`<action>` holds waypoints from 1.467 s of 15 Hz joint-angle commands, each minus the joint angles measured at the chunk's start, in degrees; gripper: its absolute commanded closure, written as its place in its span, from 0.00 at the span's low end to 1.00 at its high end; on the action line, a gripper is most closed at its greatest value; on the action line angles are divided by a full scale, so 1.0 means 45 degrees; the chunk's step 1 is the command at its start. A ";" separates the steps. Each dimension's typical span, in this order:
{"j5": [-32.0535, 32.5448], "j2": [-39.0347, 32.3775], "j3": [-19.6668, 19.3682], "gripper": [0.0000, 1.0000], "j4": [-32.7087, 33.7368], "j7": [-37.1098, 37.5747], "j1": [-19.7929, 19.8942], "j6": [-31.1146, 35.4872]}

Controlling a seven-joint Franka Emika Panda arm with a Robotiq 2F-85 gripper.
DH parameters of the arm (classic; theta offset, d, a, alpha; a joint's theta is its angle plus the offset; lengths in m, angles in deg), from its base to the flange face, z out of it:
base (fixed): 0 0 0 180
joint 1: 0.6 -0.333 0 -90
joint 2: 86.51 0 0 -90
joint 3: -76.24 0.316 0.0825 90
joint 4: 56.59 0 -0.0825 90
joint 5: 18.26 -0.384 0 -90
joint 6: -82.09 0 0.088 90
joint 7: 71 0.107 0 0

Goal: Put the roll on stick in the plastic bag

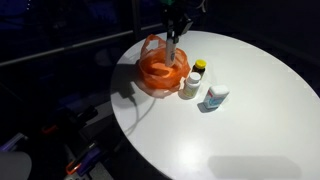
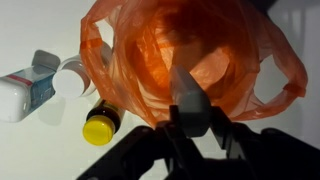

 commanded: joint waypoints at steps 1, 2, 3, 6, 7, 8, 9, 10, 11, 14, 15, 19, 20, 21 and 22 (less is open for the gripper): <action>0.0003 -0.0483 0.0045 0.88 0.0305 -0.0443 0.0071 0.0448; -0.0046 -0.0603 0.0065 0.88 0.0335 -0.0567 0.0096 0.0572; -0.0071 -0.0710 0.0073 0.88 0.0355 -0.0630 0.0115 0.0690; -0.0121 -0.0865 0.0093 0.88 0.0321 -0.0855 0.0171 0.0971; -0.0144 -0.0892 0.0099 0.88 0.0296 -0.0916 0.0192 0.1046; -0.0150 -0.0917 0.0100 0.88 0.0283 -0.0970 0.0207 0.1102; -0.0179 -0.0935 0.0103 0.88 0.0272 -0.1050 0.0236 0.1129; -0.0187 -0.0951 0.0100 0.88 0.0270 -0.1077 0.0253 0.1140; -0.0207 -0.0966 0.0101 0.88 0.0272 -0.1111 0.0278 0.1132; -0.0237 -0.1041 0.0098 0.88 0.0292 -0.1138 0.0334 0.1093; -0.0236 -0.1074 0.0094 0.88 0.0300 -0.1142 0.0352 0.1088; -0.0226 -0.1157 0.0085 0.88 0.0314 -0.1150 0.0415 0.1085; -0.0234 -0.1186 0.0082 0.88 0.0321 -0.1158 0.0439 0.1079; -0.0240 -0.1209 0.0082 0.88 0.0331 -0.1163 0.0456 0.1073; -0.0243 -0.1227 0.0080 0.88 0.0335 -0.1164 0.0471 0.1070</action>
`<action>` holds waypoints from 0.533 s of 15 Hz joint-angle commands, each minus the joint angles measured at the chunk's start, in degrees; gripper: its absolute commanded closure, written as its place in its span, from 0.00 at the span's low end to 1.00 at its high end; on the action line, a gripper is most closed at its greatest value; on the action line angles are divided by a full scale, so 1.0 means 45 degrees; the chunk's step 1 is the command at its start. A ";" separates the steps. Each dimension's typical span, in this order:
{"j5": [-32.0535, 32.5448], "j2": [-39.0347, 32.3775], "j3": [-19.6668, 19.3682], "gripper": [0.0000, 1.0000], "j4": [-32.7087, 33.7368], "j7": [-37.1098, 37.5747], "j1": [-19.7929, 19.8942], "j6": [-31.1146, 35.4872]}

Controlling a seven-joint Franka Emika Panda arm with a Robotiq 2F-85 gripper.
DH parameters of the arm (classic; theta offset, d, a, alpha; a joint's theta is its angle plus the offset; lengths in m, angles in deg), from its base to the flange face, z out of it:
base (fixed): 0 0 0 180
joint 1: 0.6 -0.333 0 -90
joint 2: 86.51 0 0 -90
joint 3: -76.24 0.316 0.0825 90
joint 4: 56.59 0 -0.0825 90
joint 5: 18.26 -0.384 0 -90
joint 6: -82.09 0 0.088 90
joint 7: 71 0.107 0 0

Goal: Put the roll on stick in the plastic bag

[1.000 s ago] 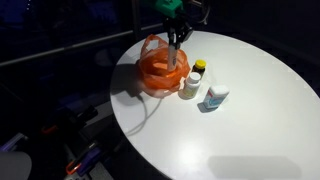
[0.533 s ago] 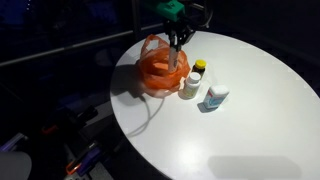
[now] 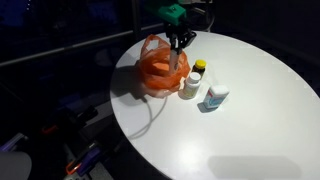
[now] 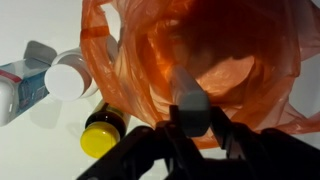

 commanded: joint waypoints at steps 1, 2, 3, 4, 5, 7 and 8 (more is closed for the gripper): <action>-0.0238 -0.0157 0.0078 0.87 0.0296 -0.0422 0.0208 0.0003; -0.0246 -0.0171 0.0077 0.72 0.0303 -0.0433 0.0232 -0.0013; -0.0252 -0.0188 0.0071 0.44 0.0311 -0.0429 0.0254 -0.0024; -0.0262 -0.0204 0.0071 0.40 0.0320 -0.0441 0.0277 -0.0036; -0.0262 -0.0178 0.0064 0.33 0.0304 -0.0453 0.0300 -0.0050; -0.0254 -0.0147 0.0065 0.18 0.0304 -0.0479 0.0325 -0.0058; -0.0239 -0.0114 0.0064 0.09 0.0300 -0.0495 0.0332 -0.0071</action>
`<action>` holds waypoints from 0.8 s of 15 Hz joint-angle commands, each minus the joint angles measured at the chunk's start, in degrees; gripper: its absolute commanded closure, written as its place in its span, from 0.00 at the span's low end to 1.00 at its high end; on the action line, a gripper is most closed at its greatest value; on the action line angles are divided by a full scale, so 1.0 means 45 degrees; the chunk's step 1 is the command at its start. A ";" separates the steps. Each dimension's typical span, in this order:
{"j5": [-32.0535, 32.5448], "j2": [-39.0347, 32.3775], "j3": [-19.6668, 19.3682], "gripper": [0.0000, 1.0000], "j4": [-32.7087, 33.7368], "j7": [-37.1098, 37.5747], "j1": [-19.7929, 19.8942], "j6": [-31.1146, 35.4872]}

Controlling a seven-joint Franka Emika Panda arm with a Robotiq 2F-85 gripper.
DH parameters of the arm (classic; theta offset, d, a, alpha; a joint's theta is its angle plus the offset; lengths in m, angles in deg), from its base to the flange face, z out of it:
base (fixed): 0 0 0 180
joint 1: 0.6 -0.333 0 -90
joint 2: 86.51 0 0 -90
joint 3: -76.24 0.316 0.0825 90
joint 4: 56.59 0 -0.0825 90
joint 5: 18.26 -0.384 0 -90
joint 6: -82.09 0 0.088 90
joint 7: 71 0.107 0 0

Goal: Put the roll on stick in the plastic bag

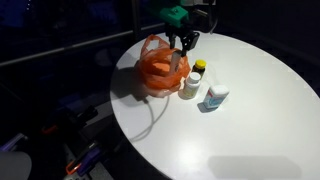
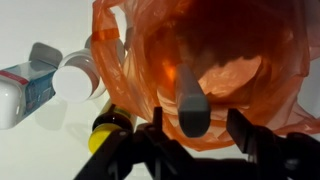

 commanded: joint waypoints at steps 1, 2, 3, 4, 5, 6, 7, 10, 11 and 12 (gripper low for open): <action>-0.0233 0.0016 0.0067 0.02 0.0254 -0.0478 0.0175 -0.0069; -0.0216 0.0068 0.0056 0.00 0.0252 -0.0483 0.0181 -0.0092; -0.0174 0.0124 0.0023 0.00 0.0280 -0.0440 0.0185 -0.0186; -0.0097 0.0154 -0.0038 0.00 0.0339 -0.0310 0.0181 -0.0306; 0.0038 0.0125 -0.0135 0.00 0.0452 -0.0043 0.0139 -0.0427; 0.0127 0.0174 -0.0248 0.00 0.0512 0.0177 0.0122 -0.0551; 0.0186 0.0218 -0.0351 0.00 0.0564 0.0353 0.0112 -0.0705; 0.0306 0.0601 -0.0643 0.00 0.0475 0.0646 0.0130 -0.1297; 0.0411 0.0817 -0.0739 0.00 0.0365 0.0726 0.0106 -0.1627; 0.0495 0.1003 -0.0802 0.00 0.0281 0.0707 0.0099 -0.1921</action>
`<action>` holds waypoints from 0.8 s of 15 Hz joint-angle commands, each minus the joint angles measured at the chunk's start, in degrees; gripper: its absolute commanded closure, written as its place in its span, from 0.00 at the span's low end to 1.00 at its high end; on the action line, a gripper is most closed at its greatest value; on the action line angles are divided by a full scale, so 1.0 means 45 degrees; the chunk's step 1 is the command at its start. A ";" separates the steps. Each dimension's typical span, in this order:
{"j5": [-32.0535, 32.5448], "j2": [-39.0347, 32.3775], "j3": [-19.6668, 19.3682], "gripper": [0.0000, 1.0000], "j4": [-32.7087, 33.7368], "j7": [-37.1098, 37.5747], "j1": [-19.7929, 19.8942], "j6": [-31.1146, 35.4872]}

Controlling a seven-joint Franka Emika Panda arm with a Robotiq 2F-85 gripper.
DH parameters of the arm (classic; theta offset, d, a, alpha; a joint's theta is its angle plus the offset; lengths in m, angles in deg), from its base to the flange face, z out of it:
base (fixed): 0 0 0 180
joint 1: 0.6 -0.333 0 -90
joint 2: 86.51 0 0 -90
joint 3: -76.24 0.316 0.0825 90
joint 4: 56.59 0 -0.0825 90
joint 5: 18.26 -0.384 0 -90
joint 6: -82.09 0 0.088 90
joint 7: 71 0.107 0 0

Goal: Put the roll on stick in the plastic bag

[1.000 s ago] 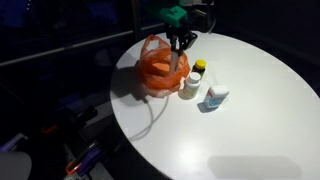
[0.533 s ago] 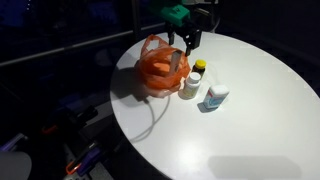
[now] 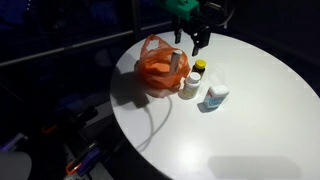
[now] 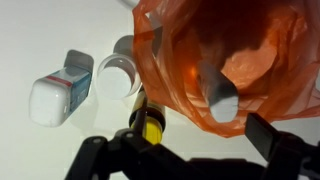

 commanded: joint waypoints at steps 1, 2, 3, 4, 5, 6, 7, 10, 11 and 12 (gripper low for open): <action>0.0607 0.0947 -0.0186 0.00 -0.0261 0.0321 0.0007 -0.1430; 0.0859 0.1232 -0.0240 0.00 -0.0390 0.0262 -0.0016 -0.1893; 0.1134 0.1517 -0.0288 0.00 -0.0517 0.0302 -0.0041 -0.2305; 0.1359 0.1790 -0.0304 0.00 -0.0623 0.0288 -0.0037 -0.2702; 0.1601 0.2122 -0.0319 0.00 -0.0786 0.0283 -0.0035 -0.3080; 0.1758 0.2443 -0.0319 0.00 -0.0912 0.0230 -0.0010 -0.3527; 0.1887 0.2740 -0.0319 0.00 -0.1047 0.0222 0.0008 -0.3890; 0.2103 0.3620 -0.0344 0.00 -0.1362 0.0156 0.0087 -0.4880; 0.2121 0.3901 -0.0353 0.00 -0.1450 0.0131 0.0117 -0.5149; 0.2169 0.4185 -0.0359 0.00 -0.1567 0.0188 0.0138 -0.5333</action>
